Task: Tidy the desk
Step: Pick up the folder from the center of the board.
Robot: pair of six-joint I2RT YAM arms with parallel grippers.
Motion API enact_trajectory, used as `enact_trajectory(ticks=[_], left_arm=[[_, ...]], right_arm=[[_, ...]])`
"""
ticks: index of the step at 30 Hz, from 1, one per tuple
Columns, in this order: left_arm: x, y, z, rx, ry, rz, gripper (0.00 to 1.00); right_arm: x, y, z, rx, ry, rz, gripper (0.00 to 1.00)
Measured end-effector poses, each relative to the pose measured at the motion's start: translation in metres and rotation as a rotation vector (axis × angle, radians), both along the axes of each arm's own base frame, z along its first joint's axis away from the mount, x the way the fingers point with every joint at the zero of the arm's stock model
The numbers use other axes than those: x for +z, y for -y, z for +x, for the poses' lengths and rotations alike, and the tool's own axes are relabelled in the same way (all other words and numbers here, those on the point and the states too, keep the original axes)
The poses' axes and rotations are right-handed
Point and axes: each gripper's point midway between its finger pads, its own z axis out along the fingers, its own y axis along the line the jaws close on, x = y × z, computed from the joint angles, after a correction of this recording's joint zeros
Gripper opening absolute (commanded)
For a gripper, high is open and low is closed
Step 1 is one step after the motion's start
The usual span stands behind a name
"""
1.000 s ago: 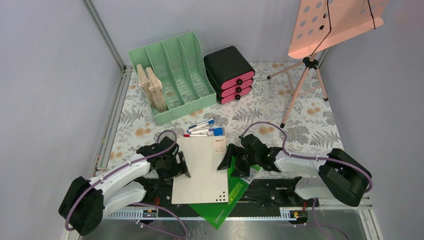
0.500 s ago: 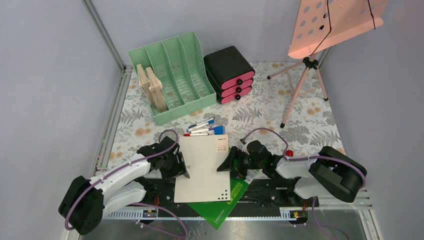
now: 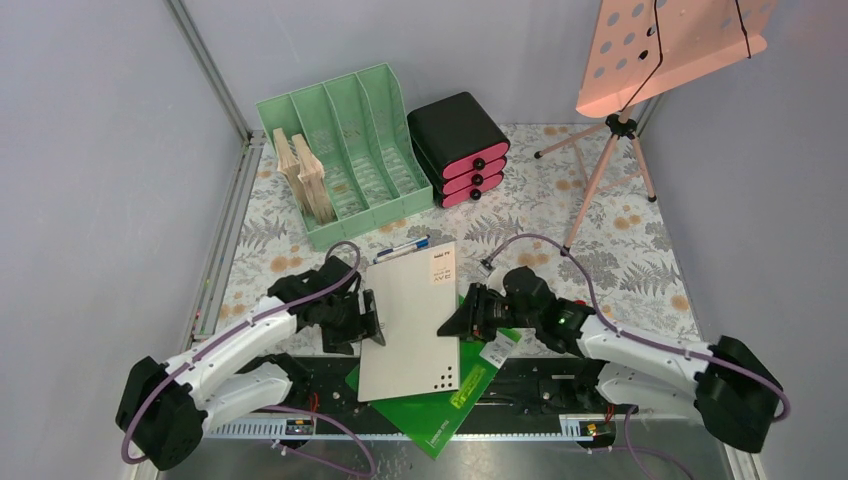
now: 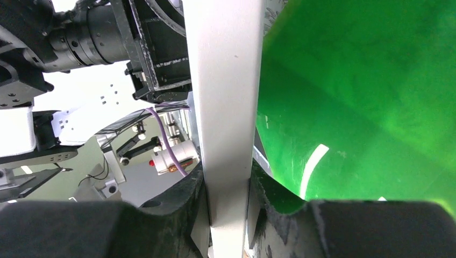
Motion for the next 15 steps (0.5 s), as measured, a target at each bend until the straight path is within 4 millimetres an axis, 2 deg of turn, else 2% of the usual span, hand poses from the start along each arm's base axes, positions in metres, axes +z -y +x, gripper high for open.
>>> enact_trajectory(ticks=[4, 10, 15], left_arm=[[0.016, 0.004, 0.009, -0.038, 0.05, -0.014, 0.81], [0.034, 0.008, 0.027, -0.06, 0.174, -0.04, 0.87], [0.051, 0.004, 0.042, -0.011, 0.314, -0.06, 0.87]], right_arm=[[0.015, 0.013, -0.002, -0.001, 0.057, -0.052, 0.0], [0.007, 0.031, -0.01, -0.009, 0.061, -0.123, 0.0], [0.003, 0.038, -0.015, 0.021, 0.06, -0.187, 0.0]])
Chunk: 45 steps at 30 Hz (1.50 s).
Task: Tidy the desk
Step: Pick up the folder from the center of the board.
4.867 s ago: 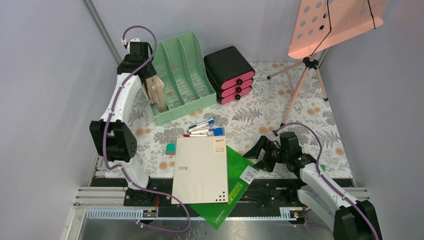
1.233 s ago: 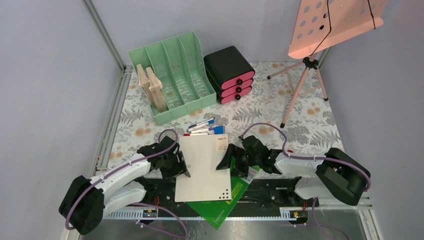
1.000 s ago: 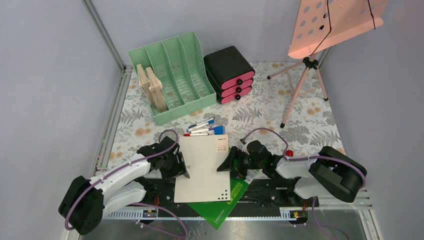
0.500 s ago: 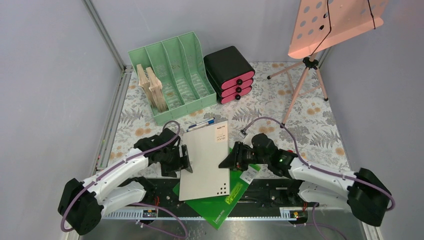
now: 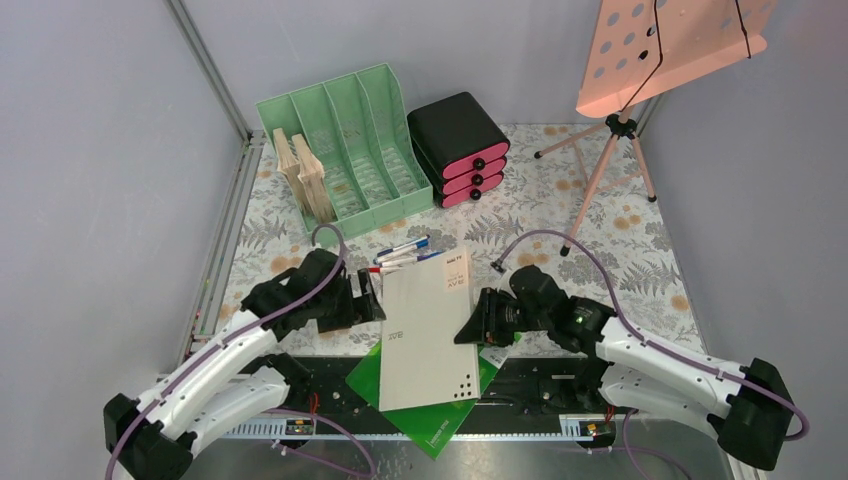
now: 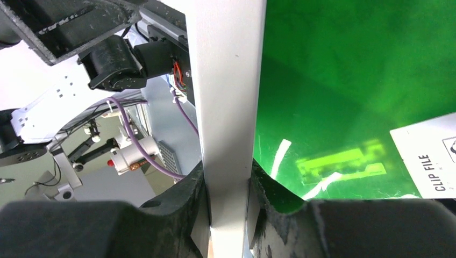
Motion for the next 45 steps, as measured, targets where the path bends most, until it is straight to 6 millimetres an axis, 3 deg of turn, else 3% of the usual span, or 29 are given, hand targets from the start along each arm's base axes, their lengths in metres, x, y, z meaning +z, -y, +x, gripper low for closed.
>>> enact_trajectory(ticks=[6, 12, 19, 28, 35, 40, 45], left_arm=[[0.03, -0.003, 0.012, 0.054, 0.157, -0.074, 0.91], [0.059, -0.008, 0.024, 0.088, 0.293, -0.111, 0.99], [0.066, -0.007, 0.043, 0.111, 0.277, -0.066, 0.99], [0.059, -0.011, 0.094, 0.196, 0.138, -0.27, 0.99], [0.052, -0.012, 0.086, 0.137, 0.093, -0.43, 0.99], [0.047, -0.022, 0.077, 0.104, 0.091, -0.361, 0.99], [0.059, -0.035, 0.071, 0.076, 0.168, -0.261, 0.99]], right_arm=[[0.028, -0.009, 0.01, 0.065, 0.101, -0.004, 0.0], [0.034, -0.013, 0.026, 0.122, 0.107, -0.025, 0.0], [0.04, -0.005, 0.05, 0.144, 0.019, 0.039, 0.0], [0.077, -0.015, 0.038, 0.301, 0.003, 0.195, 0.0], [0.083, -0.014, 0.032, 0.328, -0.001, 0.217, 0.0], [0.083, -0.008, 0.026, 0.348, 0.003, 0.196, 0.0], [0.092, 0.0, 0.021, 0.399, 0.046, 0.155, 0.0]])
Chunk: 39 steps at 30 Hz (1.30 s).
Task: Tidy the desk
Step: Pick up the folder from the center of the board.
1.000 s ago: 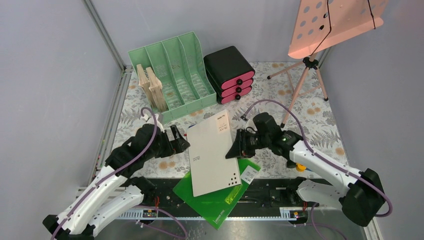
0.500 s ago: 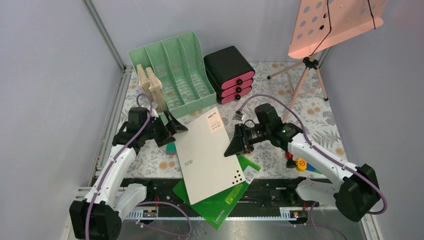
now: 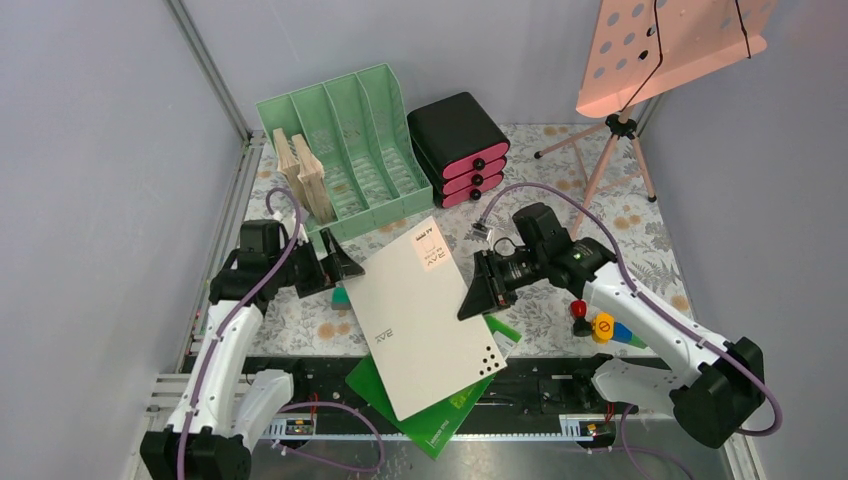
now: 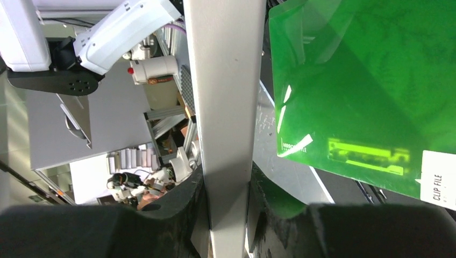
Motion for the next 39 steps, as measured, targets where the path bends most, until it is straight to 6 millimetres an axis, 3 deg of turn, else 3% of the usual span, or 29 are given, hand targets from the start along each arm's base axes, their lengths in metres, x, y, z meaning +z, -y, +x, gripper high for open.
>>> enact_trajectory(ticks=[6, 15, 21, 32, 39], left_arm=[[0.014, 0.002, -0.009, -0.093, 0.081, 0.023, 0.99], [0.014, 0.03, -0.036, -0.275, 0.059, -0.157, 0.99], [0.024, 0.043, -0.044, -0.346, 0.072, -0.281, 0.97], [0.037, 0.053, -0.062, -0.43, 0.09, -0.401, 0.62], [0.039, 0.054, -0.068, -0.44, 0.113, -0.412, 0.59]], right_arm=[[0.0, 0.013, -0.016, 0.051, 0.011, -0.026, 0.0], [0.015, 0.02, -0.035, 0.104, 0.01, 0.034, 0.0], [0.018, 0.021, -0.041, 0.123, -0.013, 0.055, 0.0], [0.009, 0.024, -0.036, 0.085, 0.021, 0.01, 0.0], [-0.001, 0.027, -0.029, 0.055, 0.053, -0.05, 0.0]])
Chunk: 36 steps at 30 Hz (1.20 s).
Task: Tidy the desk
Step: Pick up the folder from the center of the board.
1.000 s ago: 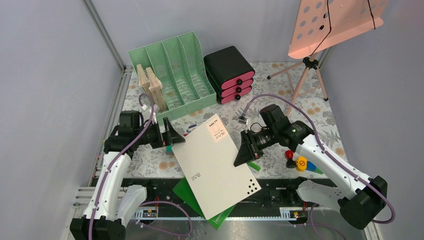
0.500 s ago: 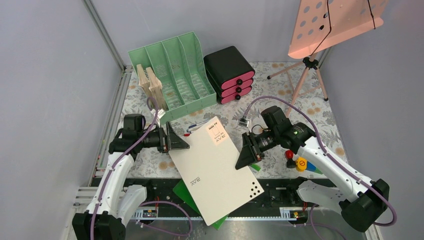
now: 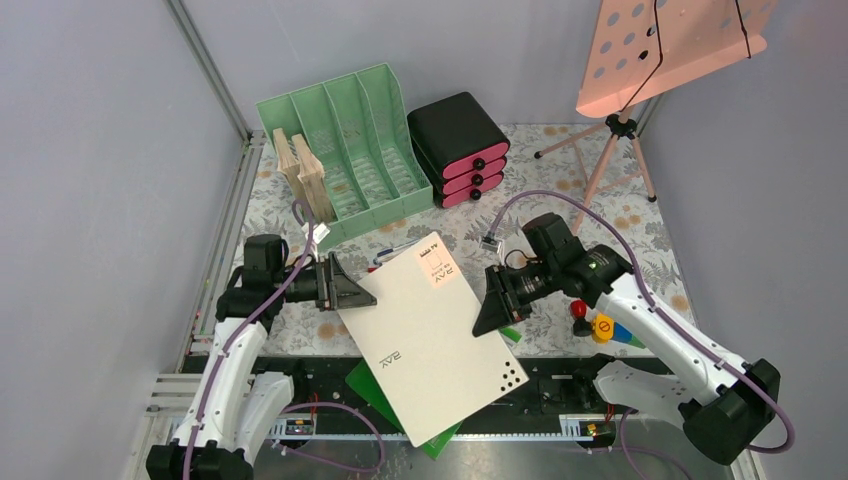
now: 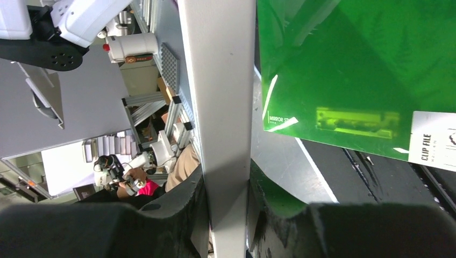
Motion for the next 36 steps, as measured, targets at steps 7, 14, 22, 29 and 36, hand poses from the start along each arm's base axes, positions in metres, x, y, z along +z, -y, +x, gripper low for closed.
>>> enact_trajectory(ticks=[7, 14, 22, 29, 36], left_arm=[[0.0, 0.0, -0.001, 0.0, -0.005, -0.004, 0.46], [-0.002, 0.0, 0.0, 0.011, -0.006, 0.006, 0.45], [-0.001, 0.003, -0.004, -0.013, 0.015, 0.014, 0.43], [-0.002, 0.007, -0.004, -0.037, 0.038, 0.046, 0.2], [-0.002, 0.011, -0.004, -0.055, 0.031, 0.053, 0.0]], right_arm=[[-0.011, 0.01, 0.01, -0.013, 0.033, -0.09, 0.0], [-0.02, 0.023, 0.017, -0.044, 0.059, -0.159, 0.0], [-0.019, 0.032, 0.019, -0.052, 0.085, -0.208, 0.0], [-0.021, 0.037, 0.015, -0.044, 0.072, -0.223, 0.0], [-0.028, 0.043, 0.015, -0.044, 0.057, -0.267, 0.0]])
